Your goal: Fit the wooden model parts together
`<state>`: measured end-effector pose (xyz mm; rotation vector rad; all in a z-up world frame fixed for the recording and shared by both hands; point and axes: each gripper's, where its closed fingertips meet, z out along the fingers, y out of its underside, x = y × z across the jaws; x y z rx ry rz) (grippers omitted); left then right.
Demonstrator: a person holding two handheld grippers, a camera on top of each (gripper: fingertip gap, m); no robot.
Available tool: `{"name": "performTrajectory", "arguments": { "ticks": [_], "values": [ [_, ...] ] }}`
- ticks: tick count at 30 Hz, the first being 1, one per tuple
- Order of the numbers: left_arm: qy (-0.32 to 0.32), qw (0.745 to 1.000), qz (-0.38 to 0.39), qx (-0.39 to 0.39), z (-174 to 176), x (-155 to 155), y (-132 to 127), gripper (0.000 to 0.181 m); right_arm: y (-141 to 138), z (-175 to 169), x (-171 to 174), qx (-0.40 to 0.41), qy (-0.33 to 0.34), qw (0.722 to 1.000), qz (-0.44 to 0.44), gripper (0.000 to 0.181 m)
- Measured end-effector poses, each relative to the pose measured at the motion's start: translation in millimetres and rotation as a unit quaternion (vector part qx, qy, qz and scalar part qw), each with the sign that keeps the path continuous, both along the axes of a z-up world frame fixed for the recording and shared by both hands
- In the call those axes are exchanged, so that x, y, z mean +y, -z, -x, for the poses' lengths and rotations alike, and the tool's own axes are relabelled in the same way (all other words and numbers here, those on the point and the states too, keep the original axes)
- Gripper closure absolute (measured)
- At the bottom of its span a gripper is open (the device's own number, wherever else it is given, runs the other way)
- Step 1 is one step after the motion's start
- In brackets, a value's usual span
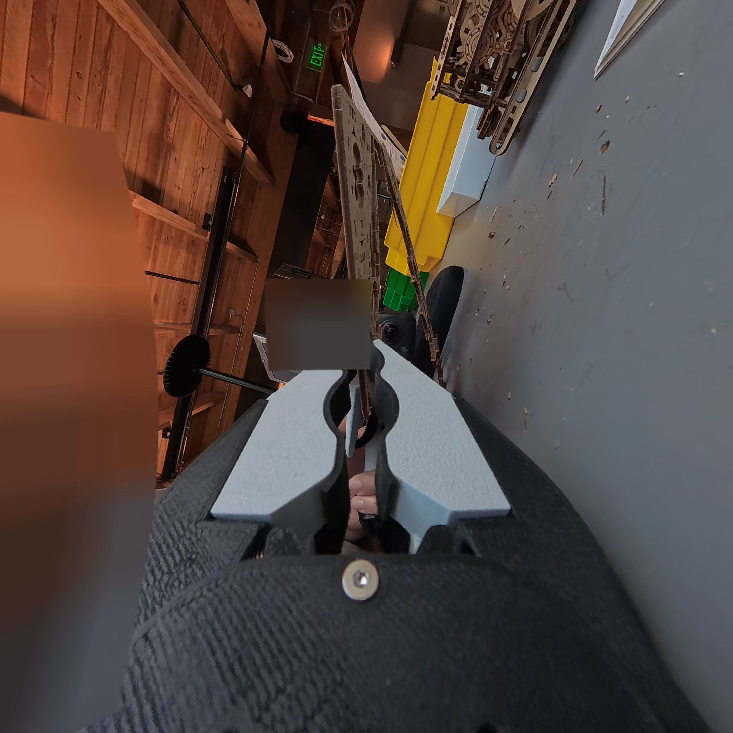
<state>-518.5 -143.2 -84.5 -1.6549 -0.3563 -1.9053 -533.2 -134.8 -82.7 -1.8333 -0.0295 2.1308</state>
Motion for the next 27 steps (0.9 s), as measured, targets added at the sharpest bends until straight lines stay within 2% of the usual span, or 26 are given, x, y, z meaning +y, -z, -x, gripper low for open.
{"name": "performTrajectory", "arguments": {
  "ticks": [9,27],
  "values": [
    [-0.011,1.0,0.004,-0.003,4,0,0,0.181,-1,-4,0,-0.005,-0.012,1.0,-0.013,0.173],
    [-0.006,1.0,0.001,0.0,3,-1,1,0.181,2,-10,-3,-0.007,-0.039,0.999,0.008,0.18]
  ]
}}
